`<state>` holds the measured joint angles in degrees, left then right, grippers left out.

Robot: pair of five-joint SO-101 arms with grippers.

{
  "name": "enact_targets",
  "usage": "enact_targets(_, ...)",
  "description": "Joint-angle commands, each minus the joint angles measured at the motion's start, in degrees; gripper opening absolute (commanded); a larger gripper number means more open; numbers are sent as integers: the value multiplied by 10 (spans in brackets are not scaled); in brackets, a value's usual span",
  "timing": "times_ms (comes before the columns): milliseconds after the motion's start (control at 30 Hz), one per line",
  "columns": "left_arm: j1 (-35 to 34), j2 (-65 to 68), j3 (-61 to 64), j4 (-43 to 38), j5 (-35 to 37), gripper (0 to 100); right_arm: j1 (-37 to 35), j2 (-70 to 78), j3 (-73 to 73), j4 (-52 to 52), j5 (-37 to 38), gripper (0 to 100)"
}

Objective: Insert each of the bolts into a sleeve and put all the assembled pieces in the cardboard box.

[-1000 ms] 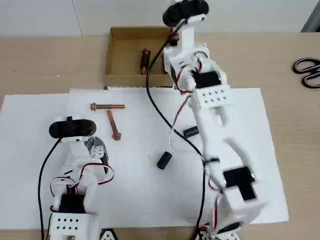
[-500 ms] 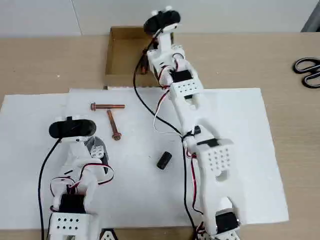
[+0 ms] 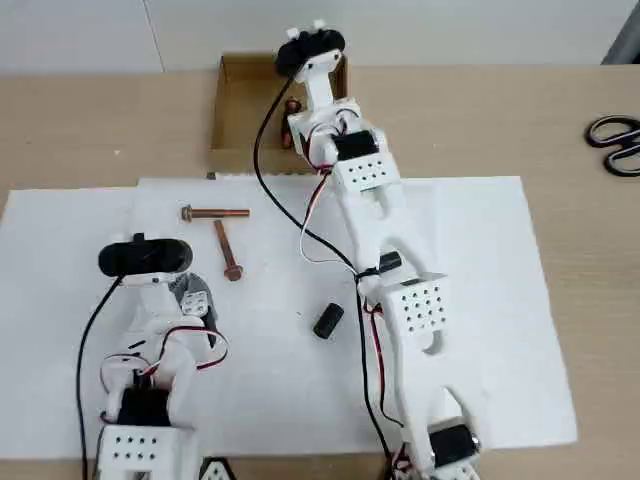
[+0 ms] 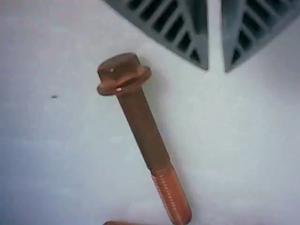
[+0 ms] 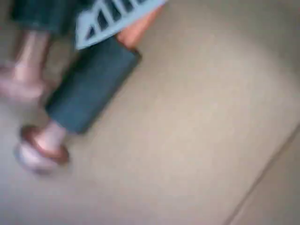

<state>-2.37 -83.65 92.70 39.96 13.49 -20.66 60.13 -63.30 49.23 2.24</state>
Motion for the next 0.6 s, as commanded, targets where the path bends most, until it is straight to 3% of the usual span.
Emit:
enact_targets(0, -2, -4, -6, -11, 1, 6, -2, -16, -111, 104, 5, 224)
enact_targets(200, -3, -4, -6, -11, 1, 6, -5, -12, -298, 323, 4, 223)
enact_targets(367, -4, -4, -6, -11, 1, 6, -2, -25, -331, 486, 6, 223)
enact_targets(567, -4, -4, -6, -11, 1, 6, 7, -83, -324, 500, 4, 197)
